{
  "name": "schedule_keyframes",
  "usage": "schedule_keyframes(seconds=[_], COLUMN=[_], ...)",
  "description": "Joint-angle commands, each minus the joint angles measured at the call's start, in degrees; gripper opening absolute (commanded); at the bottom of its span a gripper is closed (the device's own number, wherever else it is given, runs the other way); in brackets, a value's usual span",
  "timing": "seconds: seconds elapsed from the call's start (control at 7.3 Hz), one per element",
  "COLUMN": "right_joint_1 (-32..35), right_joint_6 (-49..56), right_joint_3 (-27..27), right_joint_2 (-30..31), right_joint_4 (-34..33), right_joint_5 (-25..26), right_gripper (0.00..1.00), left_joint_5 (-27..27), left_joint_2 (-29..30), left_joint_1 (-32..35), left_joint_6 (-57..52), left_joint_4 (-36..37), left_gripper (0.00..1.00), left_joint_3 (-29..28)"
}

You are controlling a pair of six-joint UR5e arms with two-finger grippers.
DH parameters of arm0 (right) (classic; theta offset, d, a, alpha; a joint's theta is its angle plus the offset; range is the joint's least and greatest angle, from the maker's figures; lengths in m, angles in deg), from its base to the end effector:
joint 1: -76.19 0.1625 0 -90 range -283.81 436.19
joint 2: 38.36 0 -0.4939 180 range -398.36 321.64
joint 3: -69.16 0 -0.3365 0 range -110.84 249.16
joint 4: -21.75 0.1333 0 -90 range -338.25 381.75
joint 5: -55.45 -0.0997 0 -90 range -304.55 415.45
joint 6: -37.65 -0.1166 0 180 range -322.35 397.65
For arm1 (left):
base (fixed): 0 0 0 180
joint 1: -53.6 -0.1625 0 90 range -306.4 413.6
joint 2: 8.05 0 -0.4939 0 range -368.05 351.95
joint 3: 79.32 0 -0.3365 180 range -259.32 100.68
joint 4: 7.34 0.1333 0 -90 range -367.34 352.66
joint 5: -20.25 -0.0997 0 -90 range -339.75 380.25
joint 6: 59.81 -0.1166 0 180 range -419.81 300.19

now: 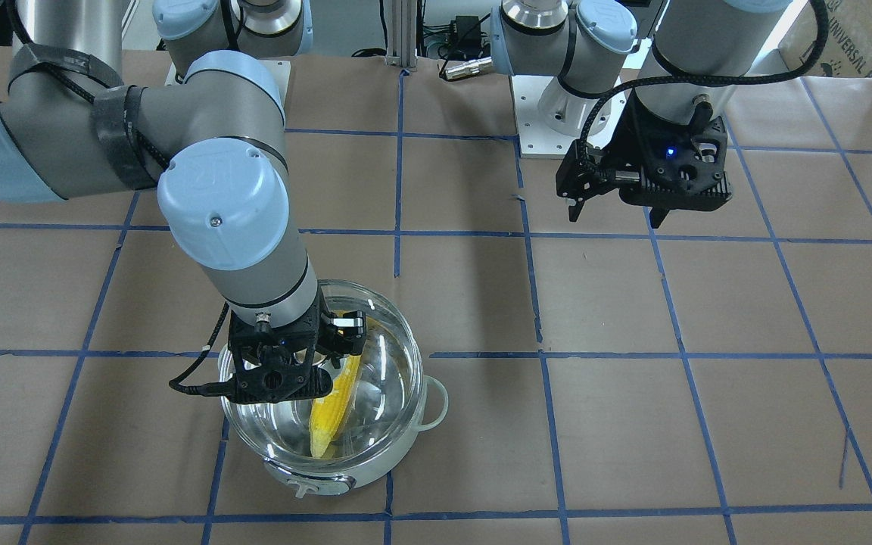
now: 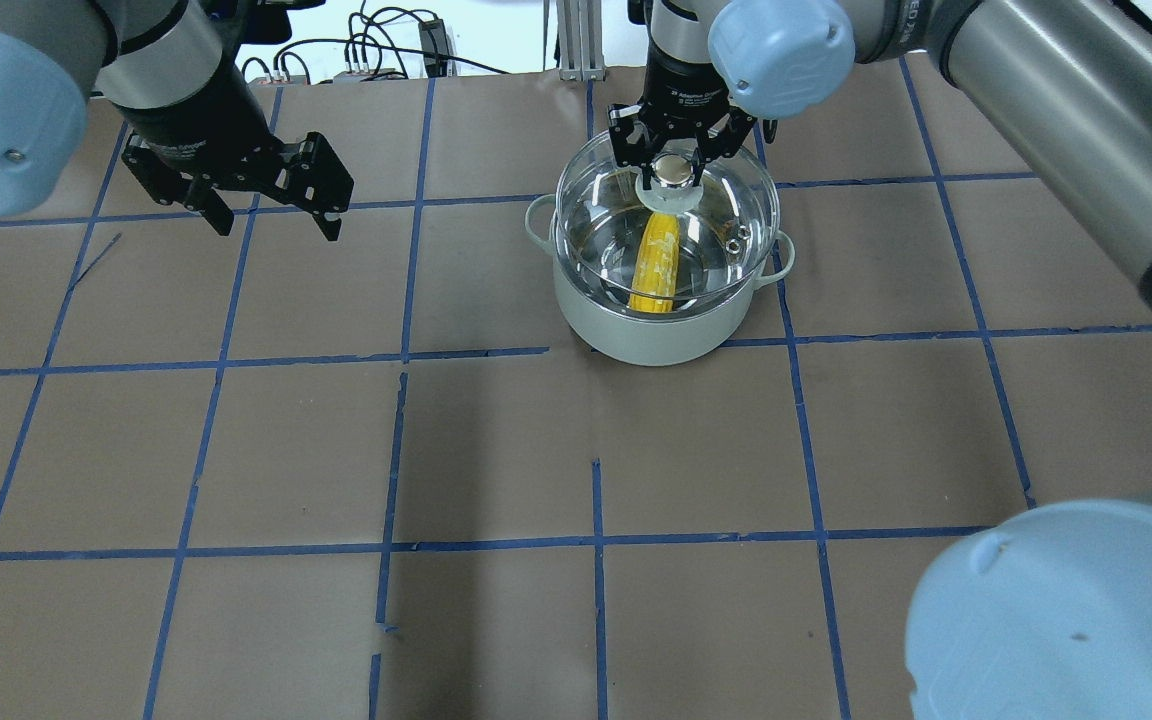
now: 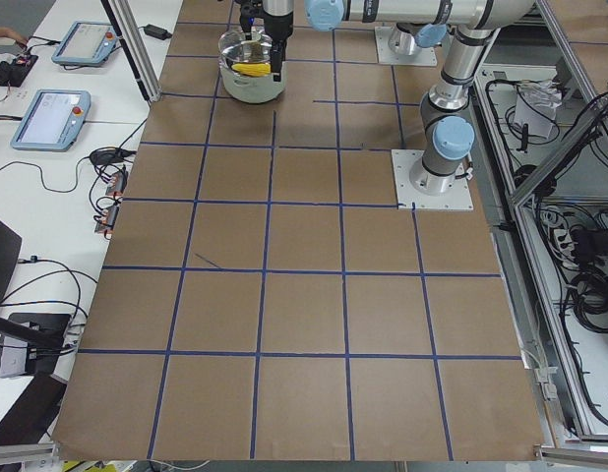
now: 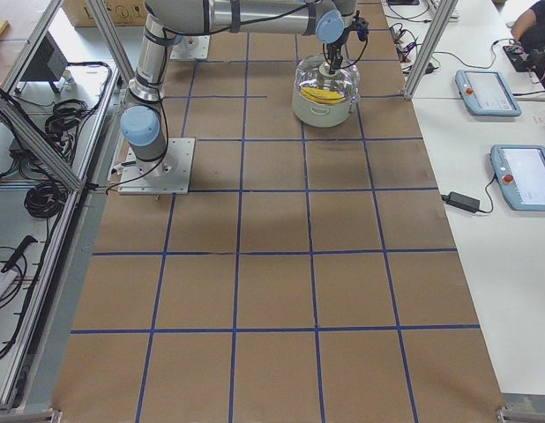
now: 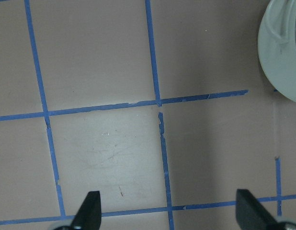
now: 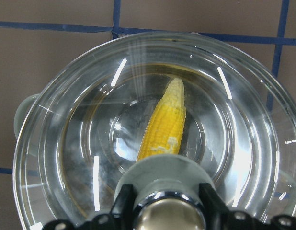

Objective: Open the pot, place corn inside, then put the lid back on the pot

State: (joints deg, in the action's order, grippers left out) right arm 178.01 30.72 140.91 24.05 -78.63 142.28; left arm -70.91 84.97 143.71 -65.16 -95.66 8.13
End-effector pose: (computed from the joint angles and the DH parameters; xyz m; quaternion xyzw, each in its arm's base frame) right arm 0.2725 -0.6199 0.4310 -0.0429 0.9987 -0.0044 0.0288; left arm -0.1318 -0.4644 0.5385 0.0475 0.9988 -0.0101 0.0106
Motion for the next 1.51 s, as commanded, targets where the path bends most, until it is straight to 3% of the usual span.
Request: schedule_keyframes(seconds=[0.0,0.41,1.1,1.37], right_joint_1=[0.31,0.31,0.31,0.4], right_joint_6=[-0.18,-0.71,-0.8,-0.63], right_joint_3=[0.06,0.14,0.14,0.32], right_joint_2=[-1.15,-1.24,-2.21,-2.38], right_joint_4=[-1.47,-2.0,-2.53,-4.54], right_joint_5=[0.09,0.71,0.88,1.23], right_gripper=[0.23,0.23,0.25,0.71], left_joint_5=[0.46,0.1,0.46,0.46], left_joint_2=[0.93,2.52,2.96,2.96], left_joint_1=[-0.2,-0.37,-2.05,-2.04], left_joint_6=[-0.1,-0.1,-1.77,-1.86], left_joint_4=[-0.79,-8.26,-7.05,-7.04], left_gripper=[1.0,1.0,1.0,1.0], left_joint_3=[-2.28,-6.95,-6.68,-6.6])
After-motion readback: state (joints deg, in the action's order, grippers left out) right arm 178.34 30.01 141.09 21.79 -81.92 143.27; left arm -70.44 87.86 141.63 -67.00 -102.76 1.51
